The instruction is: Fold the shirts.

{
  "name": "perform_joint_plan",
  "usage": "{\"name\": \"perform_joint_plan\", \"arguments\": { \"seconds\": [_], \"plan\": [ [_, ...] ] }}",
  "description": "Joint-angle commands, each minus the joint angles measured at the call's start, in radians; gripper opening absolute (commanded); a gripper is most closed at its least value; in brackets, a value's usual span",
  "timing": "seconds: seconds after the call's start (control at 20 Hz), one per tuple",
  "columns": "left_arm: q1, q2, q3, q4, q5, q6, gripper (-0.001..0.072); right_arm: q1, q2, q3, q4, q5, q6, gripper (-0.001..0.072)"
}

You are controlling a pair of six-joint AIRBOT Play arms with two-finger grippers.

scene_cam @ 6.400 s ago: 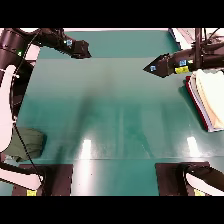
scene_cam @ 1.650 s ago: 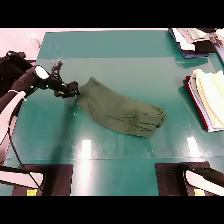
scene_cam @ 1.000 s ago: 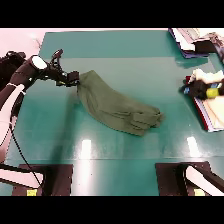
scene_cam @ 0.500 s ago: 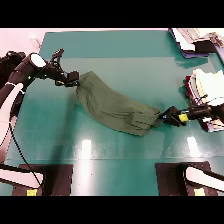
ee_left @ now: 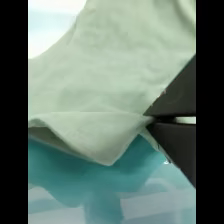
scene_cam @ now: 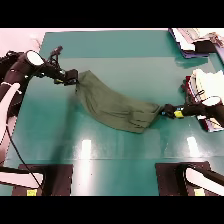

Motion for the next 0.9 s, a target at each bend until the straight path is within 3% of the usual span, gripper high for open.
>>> {"name": "perform_joint_plan", "arguments": {
  "seconds": [0.0, 0.2, 0.45, 0.7, 0.85],
  "plan": [
    [0.0, 0.109, 0.071, 0.047, 0.006, 0.013, 0.0025, -0.039, 0.159, 0.098, -0.032, 0.042, -0.019, 0.0015],
    [0.0, 0.33, 0.273, 0.058, 0.002, 0.045, 0.0025, -0.146, 0.338, 0.389, -0.03, 0.22, 0.001, 0.0014],
    [0.0, 0.553, 0.522, 0.066, 0.01, 0.046, 0.0025, -0.252, 0.455, 0.76, -0.031, 0.295, 0.058, 0.0014],
    [0.0, 0.628, 0.59, 0.085, -0.004, 0.045, 0.0025, -0.311, 0.404, 0.999, -0.03, 0.381, 0.132, 0.0014],
    [0.0, 0.585, 0.505, 0.085, -0.053, 0.044, 0.0025, -0.265, 0.291, 1.101, -0.033, 0.433, 0.18, 0.0013]
  ]
}}
